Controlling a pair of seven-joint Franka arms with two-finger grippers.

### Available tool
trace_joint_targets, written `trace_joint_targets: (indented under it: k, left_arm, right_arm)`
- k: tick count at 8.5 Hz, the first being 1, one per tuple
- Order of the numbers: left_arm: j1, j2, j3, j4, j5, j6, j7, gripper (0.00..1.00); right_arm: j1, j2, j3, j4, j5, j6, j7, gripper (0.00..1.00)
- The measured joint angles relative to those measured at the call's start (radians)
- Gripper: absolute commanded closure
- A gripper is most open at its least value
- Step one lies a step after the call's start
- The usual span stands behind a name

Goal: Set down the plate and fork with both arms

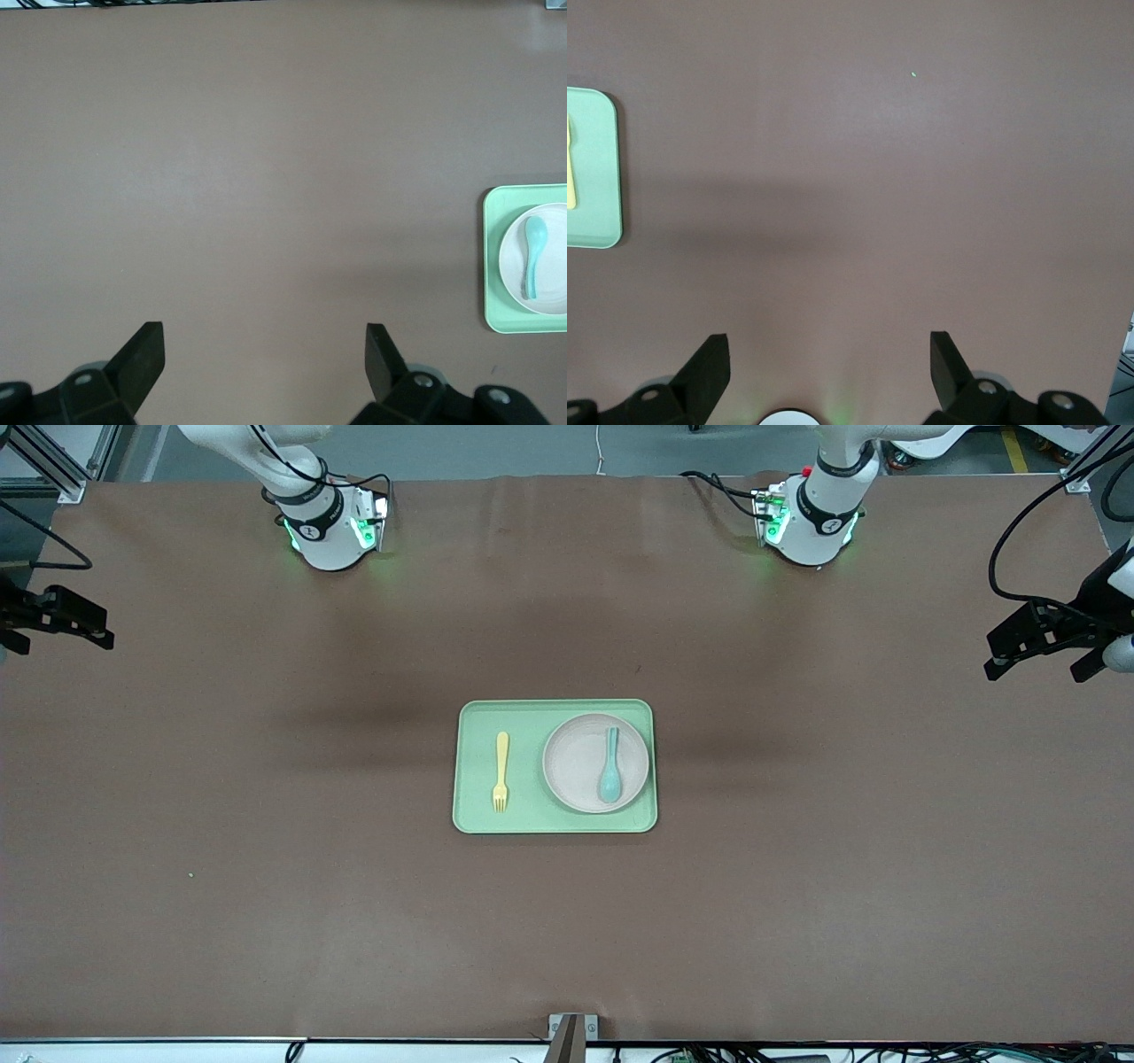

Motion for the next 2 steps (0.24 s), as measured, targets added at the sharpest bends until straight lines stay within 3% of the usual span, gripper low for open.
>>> trace_joint_targets:
  k: [2]
  left_arm:
    - [0.000,0.000,0.000,0.000,0.000,0.000,0.000,0.00]
  right_arm:
    - [-0.006,0.000,-0.008,0.013,0.058,-0.005,0.000,0.01]
